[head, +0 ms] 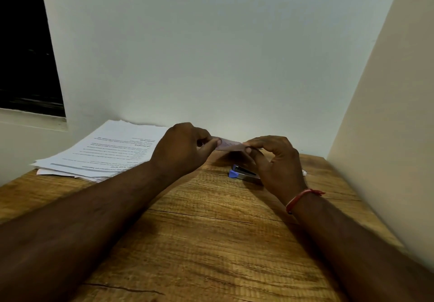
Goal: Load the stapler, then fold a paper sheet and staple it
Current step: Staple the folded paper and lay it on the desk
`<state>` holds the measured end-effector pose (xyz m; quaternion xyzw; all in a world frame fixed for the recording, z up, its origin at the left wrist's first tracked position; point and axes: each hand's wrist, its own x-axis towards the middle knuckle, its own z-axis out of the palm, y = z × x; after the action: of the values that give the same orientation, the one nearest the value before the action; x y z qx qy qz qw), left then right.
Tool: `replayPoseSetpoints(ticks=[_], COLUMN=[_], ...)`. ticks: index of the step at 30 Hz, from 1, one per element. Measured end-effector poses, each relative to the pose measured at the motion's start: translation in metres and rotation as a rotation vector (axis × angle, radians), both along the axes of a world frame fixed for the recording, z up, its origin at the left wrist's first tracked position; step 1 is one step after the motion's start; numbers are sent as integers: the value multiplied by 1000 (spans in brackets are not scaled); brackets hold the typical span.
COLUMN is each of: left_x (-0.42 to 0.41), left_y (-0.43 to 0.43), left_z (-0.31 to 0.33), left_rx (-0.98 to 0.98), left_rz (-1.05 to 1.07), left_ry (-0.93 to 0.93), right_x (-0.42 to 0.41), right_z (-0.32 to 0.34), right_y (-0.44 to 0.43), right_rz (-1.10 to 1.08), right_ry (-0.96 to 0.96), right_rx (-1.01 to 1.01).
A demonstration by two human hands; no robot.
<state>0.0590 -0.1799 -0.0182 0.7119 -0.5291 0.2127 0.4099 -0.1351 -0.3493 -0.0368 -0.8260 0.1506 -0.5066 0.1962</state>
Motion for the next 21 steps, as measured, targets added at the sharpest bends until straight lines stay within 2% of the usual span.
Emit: replayPoseSetpoints(ticks=[4,7,11,16,21], left_x=[-16,-26,-30,-32,-30], left_y=[3,8,11,13,9], left_z=[4,4,8,10,6], left_rx=[120,125,247,598,753], left_rz=[-73,-293,-417,-380,-418], left_ry=[-71,24,97,129,170], right_x=[0,1,1,2,3], right_z=[0,0,-1,-1,1], right_y=[-2,-3,-2,2,7], right_rz=[-27,-38,-25,49,205], right_ry=[24,26,12,39,64], right_rx=[38,29,23,13,-58])
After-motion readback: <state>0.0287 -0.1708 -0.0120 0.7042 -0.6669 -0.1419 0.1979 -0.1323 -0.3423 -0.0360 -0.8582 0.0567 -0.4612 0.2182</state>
